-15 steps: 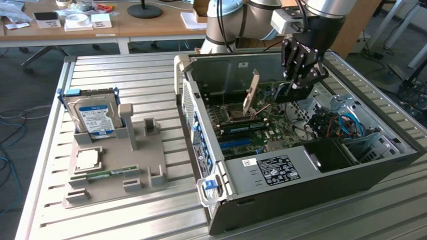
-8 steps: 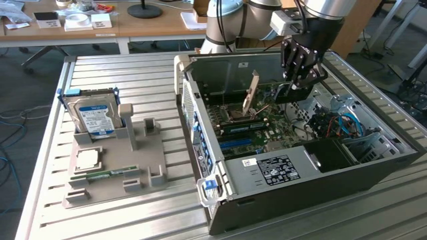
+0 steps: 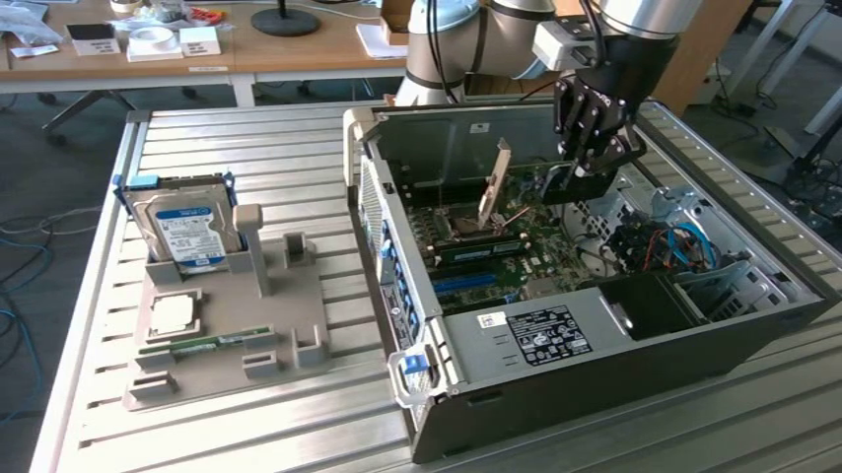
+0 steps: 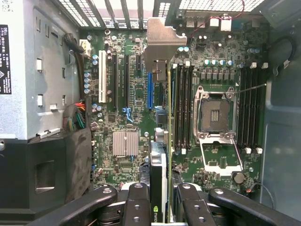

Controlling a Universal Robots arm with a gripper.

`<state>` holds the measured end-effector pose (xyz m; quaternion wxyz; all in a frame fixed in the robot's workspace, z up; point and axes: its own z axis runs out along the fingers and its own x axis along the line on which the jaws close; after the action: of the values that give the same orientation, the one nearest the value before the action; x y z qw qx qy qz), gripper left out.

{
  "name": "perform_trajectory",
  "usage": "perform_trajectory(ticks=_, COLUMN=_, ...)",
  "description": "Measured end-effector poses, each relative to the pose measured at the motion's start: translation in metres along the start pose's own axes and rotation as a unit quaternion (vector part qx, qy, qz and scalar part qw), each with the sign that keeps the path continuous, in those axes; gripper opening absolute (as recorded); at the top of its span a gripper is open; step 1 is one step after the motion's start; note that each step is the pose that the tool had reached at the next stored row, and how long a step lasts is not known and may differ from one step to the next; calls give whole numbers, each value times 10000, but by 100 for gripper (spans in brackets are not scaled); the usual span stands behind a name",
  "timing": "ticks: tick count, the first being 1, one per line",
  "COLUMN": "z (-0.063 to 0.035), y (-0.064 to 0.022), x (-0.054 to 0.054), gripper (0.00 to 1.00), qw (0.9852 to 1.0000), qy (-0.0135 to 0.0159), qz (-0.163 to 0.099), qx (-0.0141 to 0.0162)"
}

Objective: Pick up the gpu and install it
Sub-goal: 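Insert the gpu into the slot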

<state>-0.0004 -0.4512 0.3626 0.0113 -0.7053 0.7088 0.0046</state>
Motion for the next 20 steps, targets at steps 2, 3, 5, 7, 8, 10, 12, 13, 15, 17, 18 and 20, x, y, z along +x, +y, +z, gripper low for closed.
perform_trajectory(ticks=2, z=4, y=0, x=0, gripper=27, qw=10000, qy=0, qz=0, qx=0)
perform_trajectory(ticks=3, z=5, y=0, x=1, gripper=27, qw=10000, qy=1, qz=0, qx=0)
perform_trajectory(ticks=5, z=6, y=0, x=0, gripper=27, qw=10000, qy=0, qz=0, qx=0)
perform_trajectory(ticks=7, z=6, y=0, x=0, gripper=27, qw=10000, qy=0, qz=0, qx=0)
perform_trajectory(ticks=8, z=6, y=0, x=0, gripper=27, qw=10000, qy=1, qz=0, qx=0)
perform_trajectory(ticks=10, z=14, y=0, x=0, gripper=27, qw=10000, qy=-1, qz=0, qx=0)
perform_trajectory(ticks=12, z=19, y=0, x=1, gripper=27, qw=10000, qy=1, qz=0, qx=0)
perform_trajectory(ticks=13, z=19, y=0, x=1, gripper=27, qw=10000, qy=1, qz=0, qx=0)
perform_trajectory(ticks=15, z=21, y=0, x=1, gripper=27, qw=10000, qy=1, qz=0, qx=0)
perform_trajectory(ticks=17, z=22, y=1, x=1, gripper=27, qw=10000, qy=0, qz=0, qx=0)
perform_trajectory(ticks=18, z=23, y=1, x=1, gripper=27, qw=10000, qy=1, qz=0, qx=0)
perform_trajectory(ticks=20, z=29, y=0, x=1, gripper=27, qw=10000, qy=-1, qz=0, qx=0)
